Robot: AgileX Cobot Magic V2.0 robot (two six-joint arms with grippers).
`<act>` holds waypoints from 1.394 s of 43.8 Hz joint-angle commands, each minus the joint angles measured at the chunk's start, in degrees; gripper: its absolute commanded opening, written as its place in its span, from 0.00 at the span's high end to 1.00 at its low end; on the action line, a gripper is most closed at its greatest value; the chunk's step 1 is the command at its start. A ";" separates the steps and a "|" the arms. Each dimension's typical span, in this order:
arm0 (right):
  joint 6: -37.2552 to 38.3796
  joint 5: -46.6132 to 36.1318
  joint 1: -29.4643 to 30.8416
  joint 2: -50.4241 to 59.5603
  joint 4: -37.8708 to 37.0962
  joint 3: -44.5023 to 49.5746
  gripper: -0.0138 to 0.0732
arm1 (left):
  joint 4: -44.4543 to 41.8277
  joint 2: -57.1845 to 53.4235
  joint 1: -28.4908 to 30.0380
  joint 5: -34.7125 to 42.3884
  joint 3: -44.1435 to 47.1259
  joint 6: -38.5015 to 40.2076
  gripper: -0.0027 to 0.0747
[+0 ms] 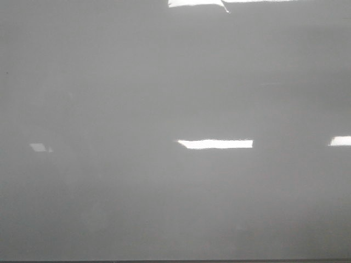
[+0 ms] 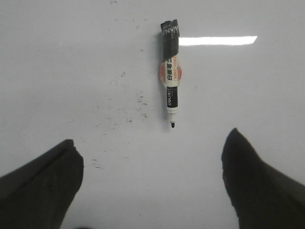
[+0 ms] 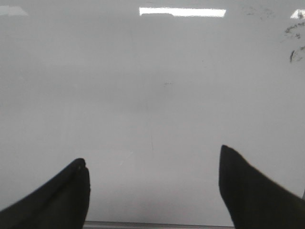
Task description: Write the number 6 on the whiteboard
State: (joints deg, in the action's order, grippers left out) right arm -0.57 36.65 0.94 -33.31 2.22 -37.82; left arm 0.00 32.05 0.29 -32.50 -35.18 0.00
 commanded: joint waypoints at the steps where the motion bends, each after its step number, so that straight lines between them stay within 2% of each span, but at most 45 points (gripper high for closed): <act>1: -0.68 -3.96 0.33 -0.47 0.16 -1.82 0.15 | 0.87 4.49 -0.93 4.89 -3.47 0.00 0.17; 10: -0.68 -3.90 0.33 -0.47 0.16 -1.82 0.15 | 0.63 13.96 -4.81 5.89 -8.16 -1.34 0.17; 21: -0.68 -3.90 0.33 -0.47 0.16 -1.82 0.15 | 0.48 27.44 -4.47 10.51 -12.08 -1.34 0.17; 34: -0.68 -3.85 0.33 -0.47 0.16 -1.82 0.15 | 0.48 41.12 -4.47 10.96 -18.01 -1.24 0.17; 56: -0.68 -3.64 0.33 -0.47 0.16 -1.82 0.15 | 0.48 48.24 -4.47 17.70 -18.77 -1.24 0.17; 61: -0.68 -3.64 0.33 -0.47 0.16 -1.82 0.15 | 0.48 48.24 -4.47 17.68 -18.77 -1.24 0.22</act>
State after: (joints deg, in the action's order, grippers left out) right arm -0.67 36.65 0.94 -33.31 2.22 -37.82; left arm 0.00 81.79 -4.10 -18.74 -52.10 -1.29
